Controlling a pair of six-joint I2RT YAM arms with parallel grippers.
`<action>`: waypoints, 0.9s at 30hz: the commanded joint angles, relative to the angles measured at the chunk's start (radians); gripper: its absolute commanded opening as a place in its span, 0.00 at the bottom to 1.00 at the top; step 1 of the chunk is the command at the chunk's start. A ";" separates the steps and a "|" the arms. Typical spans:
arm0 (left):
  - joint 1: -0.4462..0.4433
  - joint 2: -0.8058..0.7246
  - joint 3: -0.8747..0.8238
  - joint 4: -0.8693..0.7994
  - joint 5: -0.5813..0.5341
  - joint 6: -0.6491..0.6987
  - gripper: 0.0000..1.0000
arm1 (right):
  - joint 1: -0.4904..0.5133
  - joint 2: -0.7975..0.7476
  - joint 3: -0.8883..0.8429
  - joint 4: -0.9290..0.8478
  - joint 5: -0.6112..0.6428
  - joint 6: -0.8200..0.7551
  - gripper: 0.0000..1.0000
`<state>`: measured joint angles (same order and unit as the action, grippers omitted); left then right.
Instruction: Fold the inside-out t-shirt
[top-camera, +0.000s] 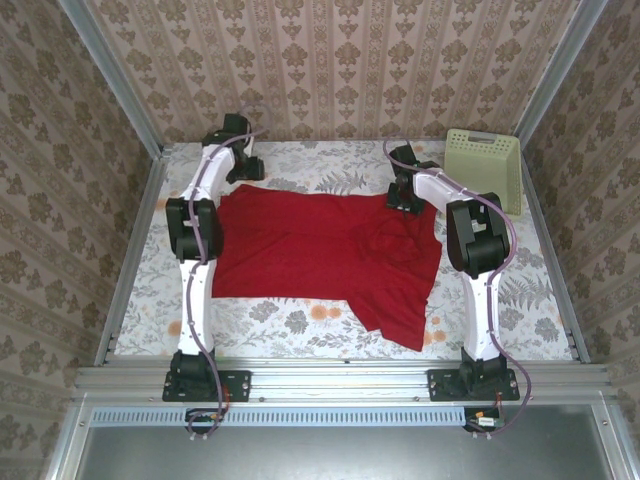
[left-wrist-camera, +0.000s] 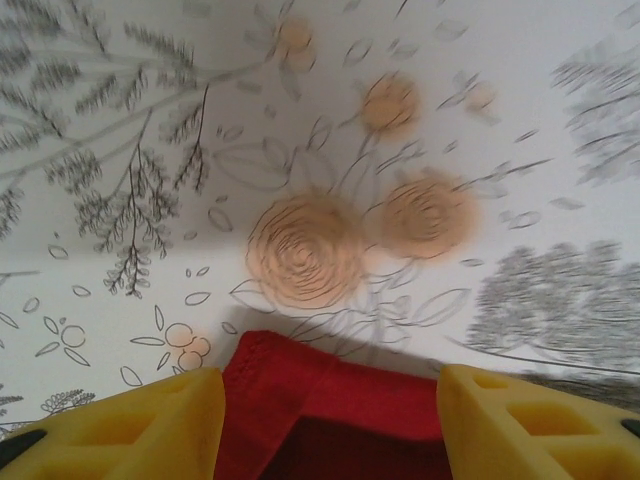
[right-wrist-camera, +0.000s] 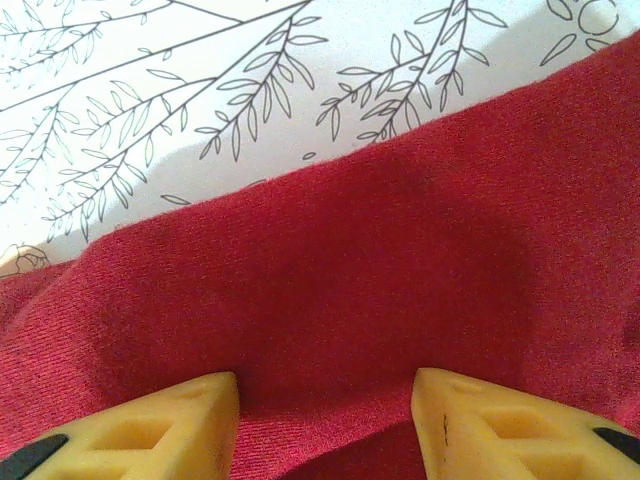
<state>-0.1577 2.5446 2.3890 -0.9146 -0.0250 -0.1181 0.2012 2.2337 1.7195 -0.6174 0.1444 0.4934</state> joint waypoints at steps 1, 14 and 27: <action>0.003 0.065 0.077 -0.135 -0.061 0.057 0.60 | 0.002 -0.023 -0.033 -0.036 0.015 0.019 0.51; 0.070 0.106 0.120 -0.194 -0.114 -0.004 0.32 | -0.018 0.006 -0.032 -0.055 0.038 0.073 0.50; 0.179 0.056 0.084 -0.083 0.167 -0.130 0.00 | -0.017 0.012 -0.025 -0.052 0.052 0.036 0.32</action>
<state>-0.0124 2.6381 2.4969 -1.0466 0.0086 -0.1936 0.1940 2.2265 1.7023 -0.6151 0.1757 0.5438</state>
